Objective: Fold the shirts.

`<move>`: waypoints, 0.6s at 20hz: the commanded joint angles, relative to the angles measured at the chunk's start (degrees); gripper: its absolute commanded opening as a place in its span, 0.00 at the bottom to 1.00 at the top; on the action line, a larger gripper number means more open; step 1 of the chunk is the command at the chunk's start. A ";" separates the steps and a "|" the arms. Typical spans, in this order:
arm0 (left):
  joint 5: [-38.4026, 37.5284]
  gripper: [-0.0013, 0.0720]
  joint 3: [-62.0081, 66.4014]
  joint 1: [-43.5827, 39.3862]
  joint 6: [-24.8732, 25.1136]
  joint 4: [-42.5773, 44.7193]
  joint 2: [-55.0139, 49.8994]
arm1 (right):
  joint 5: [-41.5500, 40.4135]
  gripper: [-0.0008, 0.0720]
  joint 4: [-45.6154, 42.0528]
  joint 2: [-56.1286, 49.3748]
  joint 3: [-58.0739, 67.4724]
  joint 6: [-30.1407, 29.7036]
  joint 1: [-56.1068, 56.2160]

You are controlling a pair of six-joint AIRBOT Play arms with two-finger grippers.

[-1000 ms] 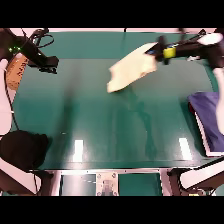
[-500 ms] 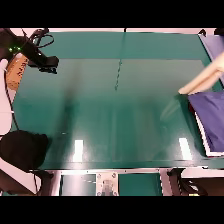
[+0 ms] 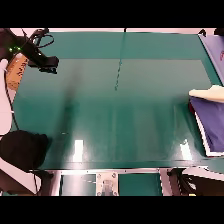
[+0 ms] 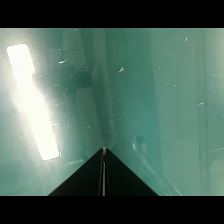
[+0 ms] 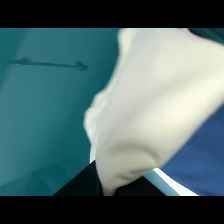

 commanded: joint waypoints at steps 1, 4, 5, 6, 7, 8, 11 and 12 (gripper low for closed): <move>-0.37 0.04 0.02 -0.02 0.02 -0.20 0.00 | 3.96 0.03 -11.96 4.39 -8.11 3.58 -0.94; -0.44 0.04 0.02 -0.02 0.02 -0.20 0.00 | 3.10 0.03 -19.93 7.85 -20.44 5.60 -0.94; -0.46 0.04 0.02 -0.02 0.02 -0.20 0.00 | 2.78 0.03 -21.81 8.02 -24.09 6.05 -0.94; -0.46 0.04 0.02 -0.02 0.02 -0.20 0.00 | 2.29 0.03 -23.50 8.02 -27.71 6.16 -0.94; -0.46 0.04 0.00 -0.02 0.02 -0.20 0.00 | 1.55 0.03 -25.00 8.02 -31.06 6.16 -0.94; -0.46 0.04 0.02 -0.02 0.00 -0.20 0.00 | 0.68 0.03 -26.03 7.98 -33.70 6.19 -0.94; -0.39 0.04 0.02 -0.02 0.00 -0.59 0.00 | 0.70 0.68 -29.14 7.65 -38.21 7.87 -0.96; -0.35 0.04 0.00 -0.02 0.00 -0.76 0.00 | 1.29 0.89 -29.66 7.63 -37.86 7.87 -0.96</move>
